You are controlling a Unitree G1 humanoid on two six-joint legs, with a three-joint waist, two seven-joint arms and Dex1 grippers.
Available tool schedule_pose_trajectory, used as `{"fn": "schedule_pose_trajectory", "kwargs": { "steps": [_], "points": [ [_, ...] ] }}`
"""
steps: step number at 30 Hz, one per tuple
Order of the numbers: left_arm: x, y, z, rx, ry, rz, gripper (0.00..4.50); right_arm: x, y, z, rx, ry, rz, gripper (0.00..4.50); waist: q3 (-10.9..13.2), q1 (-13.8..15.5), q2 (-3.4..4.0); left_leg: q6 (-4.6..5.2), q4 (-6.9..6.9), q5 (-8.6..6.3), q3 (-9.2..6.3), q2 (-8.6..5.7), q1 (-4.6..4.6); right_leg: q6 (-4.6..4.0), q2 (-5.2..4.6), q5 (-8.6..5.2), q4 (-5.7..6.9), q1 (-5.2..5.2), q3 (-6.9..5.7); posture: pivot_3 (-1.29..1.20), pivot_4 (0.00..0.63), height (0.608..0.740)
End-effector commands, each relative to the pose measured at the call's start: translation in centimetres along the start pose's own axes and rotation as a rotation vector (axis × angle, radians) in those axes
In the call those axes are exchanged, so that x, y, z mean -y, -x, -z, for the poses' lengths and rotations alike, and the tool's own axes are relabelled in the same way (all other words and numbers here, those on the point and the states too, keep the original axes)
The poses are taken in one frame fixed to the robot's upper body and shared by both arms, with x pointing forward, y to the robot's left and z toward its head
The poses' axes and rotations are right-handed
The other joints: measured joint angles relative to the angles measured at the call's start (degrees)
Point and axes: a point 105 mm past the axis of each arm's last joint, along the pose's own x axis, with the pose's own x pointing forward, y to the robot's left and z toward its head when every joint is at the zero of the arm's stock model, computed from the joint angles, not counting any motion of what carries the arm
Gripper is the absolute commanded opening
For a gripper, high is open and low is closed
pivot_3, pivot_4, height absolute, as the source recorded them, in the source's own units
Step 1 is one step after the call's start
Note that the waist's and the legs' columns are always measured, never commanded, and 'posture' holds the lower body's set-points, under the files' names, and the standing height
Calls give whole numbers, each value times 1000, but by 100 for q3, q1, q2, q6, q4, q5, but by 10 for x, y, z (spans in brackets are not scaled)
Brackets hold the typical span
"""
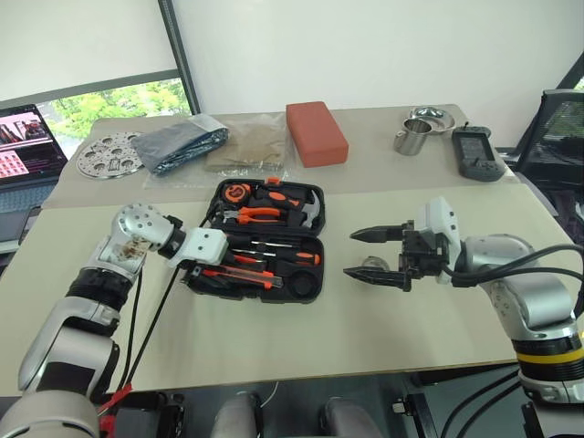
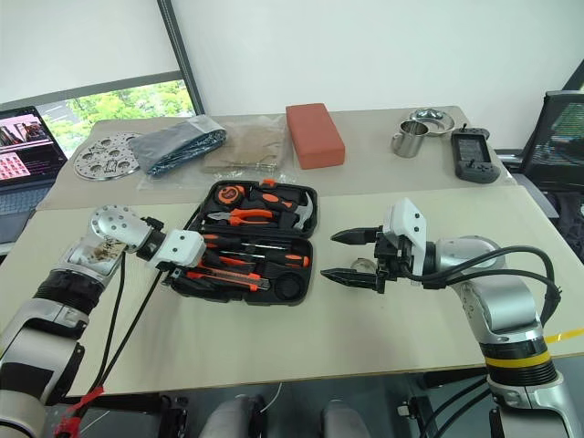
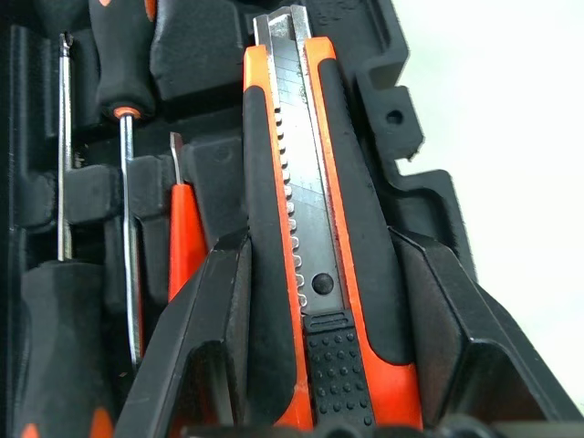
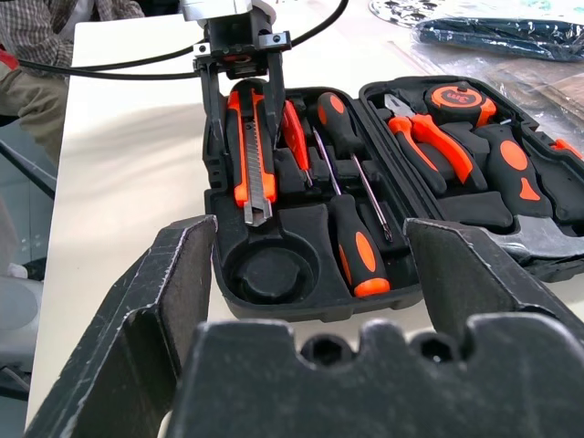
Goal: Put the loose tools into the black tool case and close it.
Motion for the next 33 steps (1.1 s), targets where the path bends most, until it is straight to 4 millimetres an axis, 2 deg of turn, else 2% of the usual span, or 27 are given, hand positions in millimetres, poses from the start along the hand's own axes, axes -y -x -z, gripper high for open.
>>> {"fn": "schedule_pose_trajectory", "kwargs": {
  "steps": [1,2,3,7,12,16,18,19,20,21,25,29,30,33],
  "points": [
    [2,-1,0,-21,-2,3,2267,-1,3,-17,53,64,1,3836,0,2,1,0,0,0,0,0,0,0,0,0,0,0,0,0,150,740],
    [2,-1,1,-24,1,2,2783,-1,3,-17,54,64,1,3836,-1,3,1,0,0,0,0,0,0,0,0,0,0,1,0,0,150,740],
    [2,-1,2,-29,3,-2,2991,-1,3,-17,55,64,0,3836,-1,3,1,0,0,0,0,-1,1,0,0,0,0,1,0,0,150,740],
    [0,0,1,-10,11,-30,4377,-1,2,-17,57,64,-1,3836,-1,-8,2,0,1,0,-2,0,5,0,1,0,0,2,11,0,150,740],
    [-9,16,-13,71,31,-74,4456,-1,2,-17,58,64,-4,3836,-1,-9,2,2,0,-1,-2,1,11,1,4,0,0,0,28,0,150,740],
    [-24,35,-29,154,35,-141,4456,-1,1,-16,57,65,-9,3836,-1,1,2,2,4,-1,0,0,9,1,4,-1,2,1,28,0,150,740],
    [-29,39,-35,212,43,-168,4456,0,1,-16,59,65,-11,3836,-1,10,2,2,4,-1,0,-1,5,2,5,-1,1,0,28,0,150,740],
    [-30,39,-35,229,46,-174,3939,0,0,-16,59,65,-12,3836,-1,16,2,2,6,-1,-1,-2,5,2,4,-1,3,2,28,0,150,740],
    [-30,37,-34,231,46,-171,3779,0,0,-17,60,65,-12,3836,-1,19,2,2,6,-1,-1,-2,6,3,4,-1,2,3,28,0,150,740],
    [-28,33,-31,229,38,-165,3415,0,0,-17,62,65,-12,3836,-4,16,6,3,8,-2,-1,-3,7,3,4,-1,2,4,28,0,150,740],
    [-16,14,-22,232,-4,-118,1837,0,-1,-17,66,65,-9,3836,-6,5,9,3,11,-1,0,-1,8,3,7,-1,3,5,30,0,150,740],
    [-8,1,-18,285,27,-89,297,-1,-1,-17,68,63,-4,3836,-6,4,9,3,11,-1,-1,0,6,3,9,-1,4,3,32,0,150,740],
    [-5,-2,-14,275,17,-81,58,-1,-1,-17,68,62,-3,3836,-6,6,9,3,12,-1,-1,0,6,3,9,-1,5,4,32,0,150,740],
    [-6,-5,-12,309,40,-96,58,-2,0,-17,69,62,1,3836,-6,7,9,3,13,-2,0,-1,6,3,8,-1,4,4,32,0,150,740]
  ]
}}
